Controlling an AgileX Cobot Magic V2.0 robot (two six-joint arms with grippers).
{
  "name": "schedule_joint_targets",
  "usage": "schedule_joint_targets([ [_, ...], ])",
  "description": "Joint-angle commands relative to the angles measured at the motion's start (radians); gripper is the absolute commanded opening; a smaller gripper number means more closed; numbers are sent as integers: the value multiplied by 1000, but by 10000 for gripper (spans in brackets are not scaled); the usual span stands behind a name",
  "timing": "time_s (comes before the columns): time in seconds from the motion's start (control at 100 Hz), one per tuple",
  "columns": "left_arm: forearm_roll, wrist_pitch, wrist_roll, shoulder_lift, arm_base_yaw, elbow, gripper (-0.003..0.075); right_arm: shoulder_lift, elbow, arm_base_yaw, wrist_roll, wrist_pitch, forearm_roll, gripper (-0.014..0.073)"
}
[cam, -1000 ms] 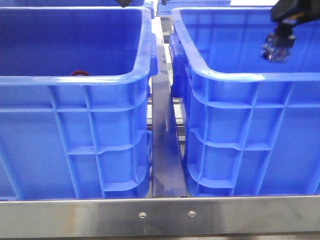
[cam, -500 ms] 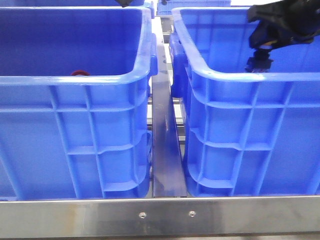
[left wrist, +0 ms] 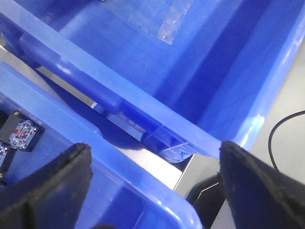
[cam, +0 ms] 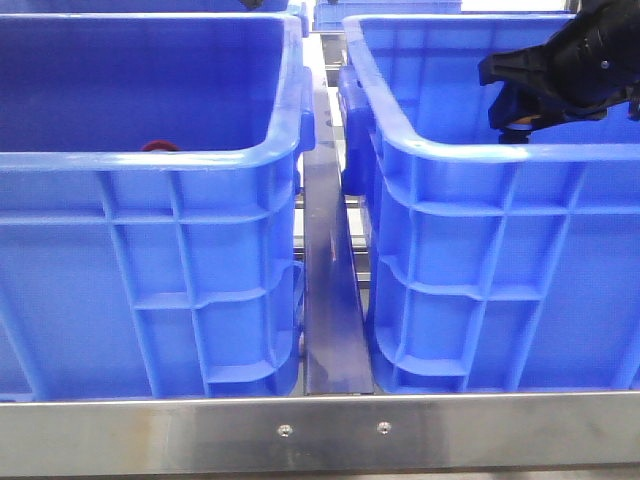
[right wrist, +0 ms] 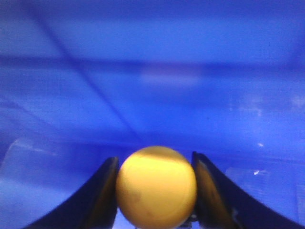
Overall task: Pick red and yellow buttons and place in box
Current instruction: 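Lower the yellow button into the empty bin and open the right gripper, then move the left gripper back down into the button bin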
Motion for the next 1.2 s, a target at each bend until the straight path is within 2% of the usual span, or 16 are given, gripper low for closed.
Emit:
schedule_joint_targets([
  [0.0, -23, -58, 3, -35, -7, -28, 525, -44, -34, 1, -15, -15, 14, 202],
  [0.17, -23, -58, 3, -35, -7, -28, 525, -44, -34, 1, -16, -13, 14, 239],
  [0.37, -23, -58, 3, -35, -7, -28, 525, -44, -34, 1, -16, 6, 14, 485],
  [0.46, -23, -58, 3, -35, -7, -28, 525, -44, -34, 1, -16, 6, 14, 547],
  [0.89, -23, -58, 3, -35, -7, -28, 525, -119, -14, 1, -16, 5, 14, 546],
  [1.19, -21, -58, 3, -35, -7, -28, 524, -371, 180, 1, -16, 4, 14, 546],
])
